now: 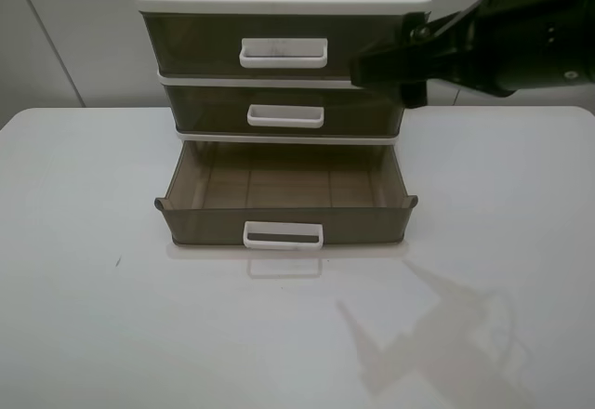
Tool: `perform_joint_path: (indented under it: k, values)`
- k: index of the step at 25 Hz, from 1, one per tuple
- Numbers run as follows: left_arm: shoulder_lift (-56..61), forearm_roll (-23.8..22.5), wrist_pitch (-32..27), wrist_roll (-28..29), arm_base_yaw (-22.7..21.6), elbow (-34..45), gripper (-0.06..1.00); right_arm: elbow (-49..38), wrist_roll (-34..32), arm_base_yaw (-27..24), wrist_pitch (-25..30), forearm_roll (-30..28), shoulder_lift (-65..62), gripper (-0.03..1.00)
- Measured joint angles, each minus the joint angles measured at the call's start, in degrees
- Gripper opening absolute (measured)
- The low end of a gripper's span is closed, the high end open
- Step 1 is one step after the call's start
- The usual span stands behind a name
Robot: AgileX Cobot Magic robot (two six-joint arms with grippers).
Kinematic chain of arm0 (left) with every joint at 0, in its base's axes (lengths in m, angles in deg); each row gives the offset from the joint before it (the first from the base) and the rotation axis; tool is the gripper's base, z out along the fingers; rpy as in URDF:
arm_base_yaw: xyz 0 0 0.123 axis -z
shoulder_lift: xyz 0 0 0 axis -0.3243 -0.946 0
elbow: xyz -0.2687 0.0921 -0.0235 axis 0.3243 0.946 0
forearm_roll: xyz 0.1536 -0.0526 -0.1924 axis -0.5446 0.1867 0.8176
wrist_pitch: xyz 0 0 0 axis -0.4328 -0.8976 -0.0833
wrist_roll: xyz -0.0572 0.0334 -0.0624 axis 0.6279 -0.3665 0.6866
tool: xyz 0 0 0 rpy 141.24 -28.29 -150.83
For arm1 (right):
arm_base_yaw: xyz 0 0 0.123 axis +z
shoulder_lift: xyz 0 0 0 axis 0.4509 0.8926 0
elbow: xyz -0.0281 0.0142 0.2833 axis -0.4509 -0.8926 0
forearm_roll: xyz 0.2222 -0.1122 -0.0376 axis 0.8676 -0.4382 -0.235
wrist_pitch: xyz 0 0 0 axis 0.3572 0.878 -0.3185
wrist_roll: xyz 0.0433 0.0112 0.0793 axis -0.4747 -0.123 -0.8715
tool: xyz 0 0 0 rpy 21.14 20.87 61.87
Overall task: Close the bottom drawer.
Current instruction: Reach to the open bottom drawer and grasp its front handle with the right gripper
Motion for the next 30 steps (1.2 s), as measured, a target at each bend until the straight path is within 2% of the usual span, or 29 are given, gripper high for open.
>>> perform_joint_path:
  k: [6,10,11,13,16,18,21,25,28,30]
  values:
    - [0.0,0.0,0.0,0.0,0.0,0.0,0.72,-10.98,-0.07,9.47,-21.02,2.45,5.62,0.82]
    - [0.0,0.0,0.0,0.0,0.0,0.0,0.72,-18.68,-0.02,13.35,-33.6,2.88,8.8,0.81]
    - [0.0,0.0,0.0,0.0,0.0,0.0,0.72,-20.16,-0.02,13.79,-35.6,2.88,9.64,0.79]
    - [0.0,0.0,0.0,0.0,0.0,0.0,0.72,-21.82,-0.02,14.3,-39.1,2.94,11.32,0.65]
    - [0.0,0.0,0.0,0.0,0.0,0.0,0.72,-22.35,-0.02,14.31,-42.34,4.3,14.59,0.25]
    - [0.0,0.0,0.0,0.0,0.0,0.0,0.72,-22.35,-0.02,14.31,-45.44,6.32,17.19,0.1]
    - [0.0,0.0,0.0,0.0,0.0,0.0,0.72,-22.3,-0.02,14.31,-52.29,8.36,22.14,0.04]
    - [0.0,0.0,0.0,0.0,0.0,0.0,0.72,-22.37,-1.45,14.31,-61.08,9.05,29.22,0.03]
    - [0.0,0.0,0.0,0.0,0.0,0.0,0.72,-22.37,-8.62,14.48,-67.32,8.77,33.38,0.03]
    - [0.0,0.0,0.0,0.0,0.0,0.0,0.72,-22.37,-13.08,14.72,-71.11,6.56,35.47,0.03]
